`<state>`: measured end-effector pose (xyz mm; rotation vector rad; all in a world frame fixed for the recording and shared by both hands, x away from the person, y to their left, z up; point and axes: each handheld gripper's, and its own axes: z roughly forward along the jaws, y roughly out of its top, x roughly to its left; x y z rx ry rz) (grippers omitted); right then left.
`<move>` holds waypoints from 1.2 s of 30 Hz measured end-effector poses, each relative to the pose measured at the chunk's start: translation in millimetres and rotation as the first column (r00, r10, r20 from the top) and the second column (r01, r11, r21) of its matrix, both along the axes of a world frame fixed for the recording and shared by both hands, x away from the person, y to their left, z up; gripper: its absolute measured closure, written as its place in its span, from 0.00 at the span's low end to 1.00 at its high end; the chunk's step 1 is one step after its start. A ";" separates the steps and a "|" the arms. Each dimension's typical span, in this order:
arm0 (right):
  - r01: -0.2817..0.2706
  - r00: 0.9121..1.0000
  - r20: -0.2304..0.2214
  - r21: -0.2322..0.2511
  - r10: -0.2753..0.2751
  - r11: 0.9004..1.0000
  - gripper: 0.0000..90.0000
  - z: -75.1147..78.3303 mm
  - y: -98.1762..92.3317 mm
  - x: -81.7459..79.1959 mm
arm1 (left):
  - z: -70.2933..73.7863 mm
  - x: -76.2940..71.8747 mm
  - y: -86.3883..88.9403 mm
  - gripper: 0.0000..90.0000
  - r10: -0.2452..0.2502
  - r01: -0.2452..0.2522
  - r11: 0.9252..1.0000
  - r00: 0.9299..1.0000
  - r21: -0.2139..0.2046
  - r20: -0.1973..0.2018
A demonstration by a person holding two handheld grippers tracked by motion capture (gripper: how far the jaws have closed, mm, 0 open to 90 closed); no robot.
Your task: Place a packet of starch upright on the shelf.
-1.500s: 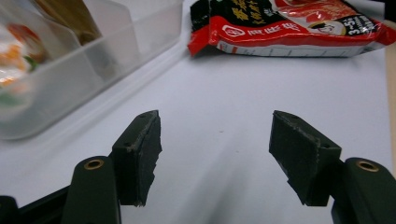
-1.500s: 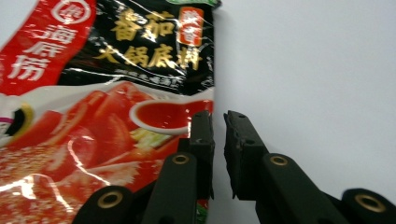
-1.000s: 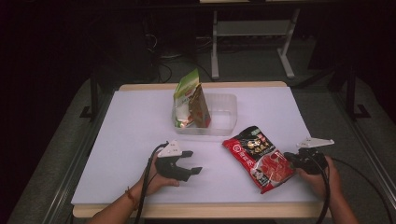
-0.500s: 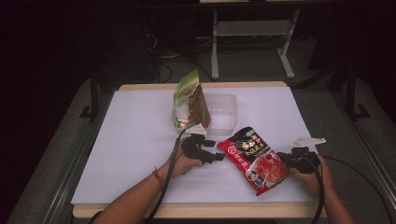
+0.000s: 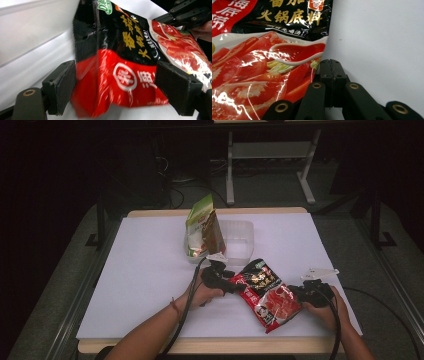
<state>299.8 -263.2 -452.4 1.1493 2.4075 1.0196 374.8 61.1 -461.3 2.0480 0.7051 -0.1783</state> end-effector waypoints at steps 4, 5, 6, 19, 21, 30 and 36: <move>-0.029 1.000 -0.003 -0.014 0.029 0.999 0.99 1.1 8.5 -2.3 | 1.4 -6.4 -6.9 0.19 -0.013 0.011 0.999 0.999 0.042 0.041; -0.028 1.000 -0.002 -0.014 0.028 0.999 0.99 0.9 9.9 -2.8 | 1.7 -7.9 -8.5 0.19 -0.025 0.022 0.999 0.999 0.048 0.045; -0.029 1.000 -0.003 -0.011 0.029 1.000 0.99 0.8 10.8 -3.2 | 1.9 -9.0 -9.7 0.21 -0.029 0.026 0.998 0.998 0.057 0.057; -0.062 0.998 0.002 0.003 0.062 0.998 0.98 -0.2 16.2 -5.6 | 3.1 -6.0 2.4 0.88 0.053 -0.049 0.998 0.996 -0.050 0.068; -0.068 0.998 0.003 0.002 0.068 0.998 0.96 0.1 16.6 -6.3 | 5.9 -7.6 5.6 0.94 0.065 -0.058 0.995 0.994 -0.076 0.092; -0.063 0.996 0.061 0.061 0.059 0.996 0.73 14.6 4.7 -12.3 | 33.4 -20.9 17.3 0.97 0.108 -0.077 0.985 0.974 -0.153 0.201; -0.028 0.993 0.115 0.142 0.011 0.989 0.51 27.7 -12.1 -17.1 | 56.0 -33.4 24.6 0.97 0.127 -0.075 0.979 0.951 -0.188 0.282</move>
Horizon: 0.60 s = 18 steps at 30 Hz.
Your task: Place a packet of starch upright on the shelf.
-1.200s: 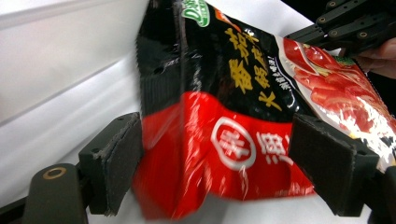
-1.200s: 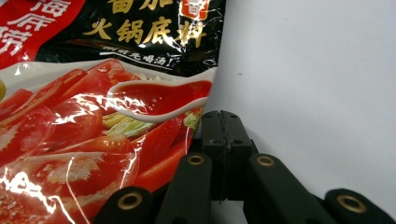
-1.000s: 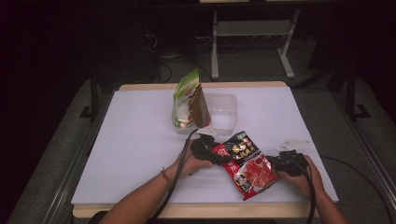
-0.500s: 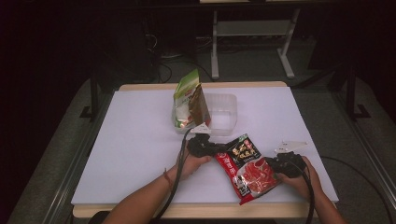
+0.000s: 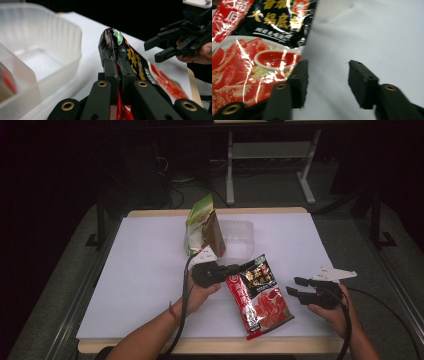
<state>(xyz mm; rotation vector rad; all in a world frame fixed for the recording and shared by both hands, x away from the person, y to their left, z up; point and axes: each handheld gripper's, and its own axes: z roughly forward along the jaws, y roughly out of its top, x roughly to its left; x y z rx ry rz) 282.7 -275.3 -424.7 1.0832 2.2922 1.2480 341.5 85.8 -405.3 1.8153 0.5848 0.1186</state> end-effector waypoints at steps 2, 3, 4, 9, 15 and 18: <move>0.036 0.999 0.004 0.038 -0.036 0.999 0.49 2.5 -7.7 0.0 | 7.7 -3.2 4.8 0.97 0.007 -0.007 1.000 0.999 -0.017 0.033; 0.059 0.998 0.000 0.038 -0.059 0.998 0.48 2.5 -10.0 0.6 | 10.0 -4.0 6.5 0.97 0.011 -0.010 1.000 0.999 -0.026 0.036; 0.074 0.997 -0.003 0.034 -0.074 0.997 0.48 2.1 -11.4 1.2 | 12.9 -4.5 9.5 0.97 0.013 -0.011 0.999 0.999 -0.039 0.039; 0.099 0.995 -0.029 0.024 -0.099 0.995 0.47 -2.4 -12.3 4.1 | 25.6 -7.3 21.3 0.97 0.034 -0.029 0.997 0.997 -0.066 0.074; 0.082 0.996 -0.038 0.002 -0.082 0.997 0.46 -5.1 -5.4 5.2 | 37.4 -9.3 31.3 0.98 0.065 -0.056 0.993 0.994 -0.100 0.089; 0.076 0.996 -0.042 -0.001 -0.076 0.997 0.46 -5.9 -3.7 5.2 | 47.5 -13.8 33.6 0.99 0.062 -0.048 0.990 0.992 -0.129 0.106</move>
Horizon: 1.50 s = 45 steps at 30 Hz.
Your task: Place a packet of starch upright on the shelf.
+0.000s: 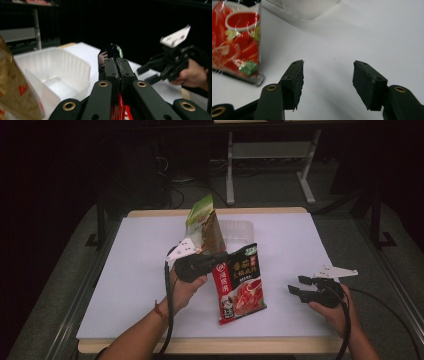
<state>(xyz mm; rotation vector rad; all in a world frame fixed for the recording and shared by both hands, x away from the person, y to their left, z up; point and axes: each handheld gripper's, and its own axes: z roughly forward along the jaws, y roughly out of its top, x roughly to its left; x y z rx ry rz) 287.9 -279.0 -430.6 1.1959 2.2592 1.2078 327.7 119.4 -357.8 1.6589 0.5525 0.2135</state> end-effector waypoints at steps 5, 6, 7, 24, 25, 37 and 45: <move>-0.003 1.000 -0.010 -0.001 0.003 1.000 0.46 -1.1 1.2 -0.1 | 12.5 -5.0 1.5 0.99 0.001 0.000 1.000 0.999 -0.012 0.037; -0.003 1.000 -0.010 -0.002 0.003 1.000 0.46 -1.3 1.2 -0.1 | 13.9 -5.0 2.8 0.99 0.005 -0.004 1.000 0.999 -0.019 0.040; -0.003 1.000 -0.011 -0.002 0.003 1.000 0.46 -1.6 1.0 -0.2 | 14.6 -4.6 3.5 0.99 0.007 -0.006 1.000 0.999 -0.017 0.043; 0.001 1.000 -0.025 -0.001 -0.001 1.000 0.45 -4.5 0.5 0.9 | 41.6 0.9 10.2 1.00 0.073 -0.067 0.995 0.993 -0.070 0.096; 0.002 1.000 -0.022 -0.001 -0.002 1.000 0.45 -4.1 0.4 0.6 | 45.7 1.1 10.2 1.00 0.070 -0.063 0.995 0.993 -0.072 0.099; 0.003 1.000 -0.020 0.007 -0.003 1.000 0.45 -4.1 -2.5 0.8 | 83.7 24.2 -1.9 1.00 0.101 -0.091 0.993 0.986 -0.080 0.130; 0.009 1.000 -0.022 0.013 -0.009 1.000 0.45 -4.1 -4.0 1.4 | 94.5 51.7 -19.2 1.00 0.138 -0.132 0.990 0.983 -0.055 0.119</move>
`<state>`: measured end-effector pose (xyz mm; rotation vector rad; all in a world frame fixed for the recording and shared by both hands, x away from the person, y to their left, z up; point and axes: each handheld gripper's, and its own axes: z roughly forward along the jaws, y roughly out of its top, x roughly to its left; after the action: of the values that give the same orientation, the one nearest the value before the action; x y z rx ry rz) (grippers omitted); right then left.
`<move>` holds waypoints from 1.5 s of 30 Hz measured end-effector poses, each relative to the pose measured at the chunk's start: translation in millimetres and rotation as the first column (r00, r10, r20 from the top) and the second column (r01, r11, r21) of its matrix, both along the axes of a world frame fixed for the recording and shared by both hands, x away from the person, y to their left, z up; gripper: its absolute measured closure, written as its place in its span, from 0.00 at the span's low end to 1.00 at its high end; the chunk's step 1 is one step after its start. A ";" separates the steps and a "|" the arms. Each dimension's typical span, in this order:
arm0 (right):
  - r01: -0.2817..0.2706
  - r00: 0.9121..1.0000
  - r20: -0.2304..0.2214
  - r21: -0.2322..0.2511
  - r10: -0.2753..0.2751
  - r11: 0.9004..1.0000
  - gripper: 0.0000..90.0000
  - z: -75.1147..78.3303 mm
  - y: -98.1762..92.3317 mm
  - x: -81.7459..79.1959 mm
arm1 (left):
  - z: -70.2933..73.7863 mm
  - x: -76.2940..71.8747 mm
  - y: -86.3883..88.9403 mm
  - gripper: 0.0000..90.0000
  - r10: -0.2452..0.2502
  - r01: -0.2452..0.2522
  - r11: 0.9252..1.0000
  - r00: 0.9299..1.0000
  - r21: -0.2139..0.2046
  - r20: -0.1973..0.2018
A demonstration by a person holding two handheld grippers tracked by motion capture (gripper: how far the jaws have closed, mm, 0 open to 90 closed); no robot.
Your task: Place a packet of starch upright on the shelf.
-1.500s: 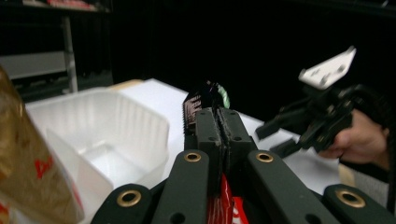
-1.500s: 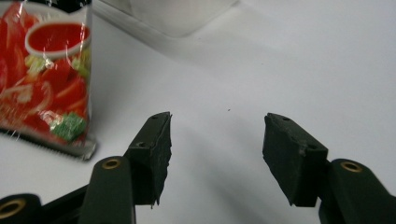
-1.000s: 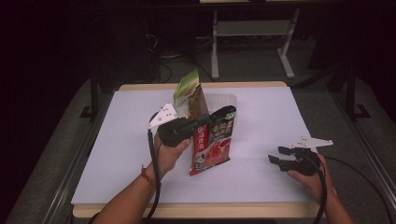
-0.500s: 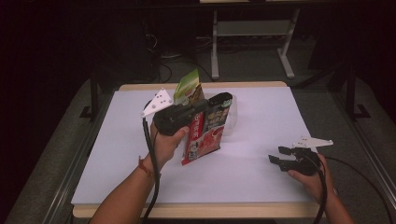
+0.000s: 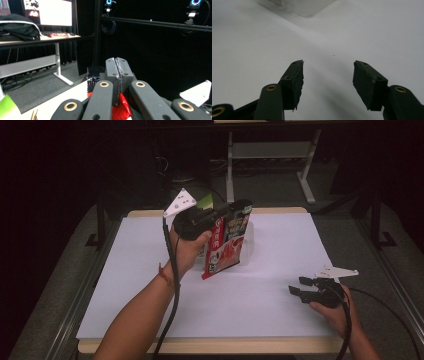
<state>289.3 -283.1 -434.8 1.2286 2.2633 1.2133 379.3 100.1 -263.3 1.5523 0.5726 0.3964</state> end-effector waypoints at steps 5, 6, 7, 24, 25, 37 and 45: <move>-0.002 1.000 0.008 0.001 0.002 1.000 0.45 2.1 0.1 -2.0 | 1.0 18.0 -9.1 1.00 0.026 -0.026 1.000 1.000 0.011 -0.007; -0.001 1.000 0.008 0.004 0.001 1.000 0.45 2.2 0.1 -2.1 | 0.9 22.2 -10.5 1.00 0.033 -0.032 0.999 0.999 0.010 -0.013; -0.003 1.000 0.006 0.005 0.003 1.000 0.45 1.9 0.2 -2.1 | 0.4 26.0 -12.4 1.00 0.038 -0.038 0.999 0.999 0.006 -0.022; -0.002 1.000 0.001 0.002 0.002 1.000 0.46 -0.5 -3.1 -2.4 | -11.3 73.7 -54.7 1.00 0.129 -0.127 0.990 0.991 0.069 -0.029; 0.000 1.000 -0.001 0.006 0.000 1.000 0.46 -0.6 -2.9 -2.4 | -12.4 76.4 -57.6 1.00 0.137 -0.135 0.988 0.990 0.074 -0.028; -0.019 1.000 -0.014 -0.014 0.019 1.000 0.45 -4.9 1.0 -1.8 | -29.3 105.2 -73.4 1.00 0.203 -0.200 0.977 0.979 0.075 -0.028; -0.020 1.000 -0.013 -0.016 0.020 1.000 0.45 -4.5 1.7 -1.8 | -49.2 90.7 -71.1 0.99 0.156 -0.155 0.987 0.987 0.032 -0.046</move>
<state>287.5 -281.4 -439.3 1.2139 2.2949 1.1947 470.0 29.1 -312.4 1.5530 0.7315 0.4884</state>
